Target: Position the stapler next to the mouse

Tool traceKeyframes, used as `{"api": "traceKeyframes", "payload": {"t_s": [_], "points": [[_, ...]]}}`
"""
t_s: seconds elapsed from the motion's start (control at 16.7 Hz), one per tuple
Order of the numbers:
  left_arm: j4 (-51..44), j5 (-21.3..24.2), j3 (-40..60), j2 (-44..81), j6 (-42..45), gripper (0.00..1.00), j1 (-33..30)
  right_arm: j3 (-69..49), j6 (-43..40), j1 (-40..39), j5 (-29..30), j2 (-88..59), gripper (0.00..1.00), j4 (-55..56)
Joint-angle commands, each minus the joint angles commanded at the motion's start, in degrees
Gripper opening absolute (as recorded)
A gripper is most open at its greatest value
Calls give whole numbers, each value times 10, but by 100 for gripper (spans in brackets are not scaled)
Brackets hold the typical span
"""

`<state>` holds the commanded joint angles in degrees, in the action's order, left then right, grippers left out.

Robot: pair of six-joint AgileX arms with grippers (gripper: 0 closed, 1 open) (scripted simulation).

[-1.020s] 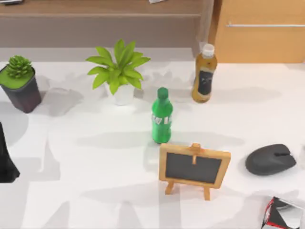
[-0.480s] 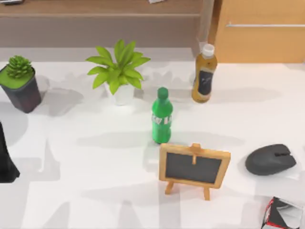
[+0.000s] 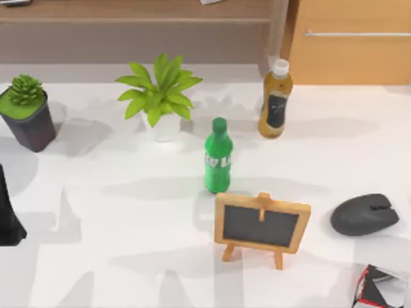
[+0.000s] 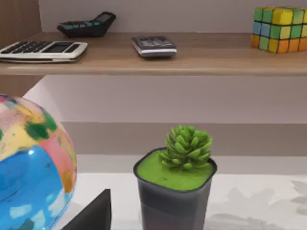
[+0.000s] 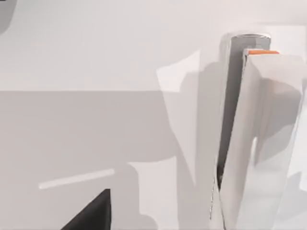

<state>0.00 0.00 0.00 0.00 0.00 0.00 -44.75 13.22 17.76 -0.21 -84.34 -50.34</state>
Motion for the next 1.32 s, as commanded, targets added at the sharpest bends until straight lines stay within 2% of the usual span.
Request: {"api": "traceKeyframes", "payload": {"t_s": [0.3, 0.6, 1.32], "points": [[0, 0, 0, 0, 0, 100, 0, 45, 1, 0, 0, -40, 100, 87], [0, 0, 0, 0, 0, 100, 0, 50, 1, 0, 0, -45, 100, 95], [0, 0, 0, 0, 0, 100, 0, 50, 1, 0, 0, -45, 10, 95]]}}
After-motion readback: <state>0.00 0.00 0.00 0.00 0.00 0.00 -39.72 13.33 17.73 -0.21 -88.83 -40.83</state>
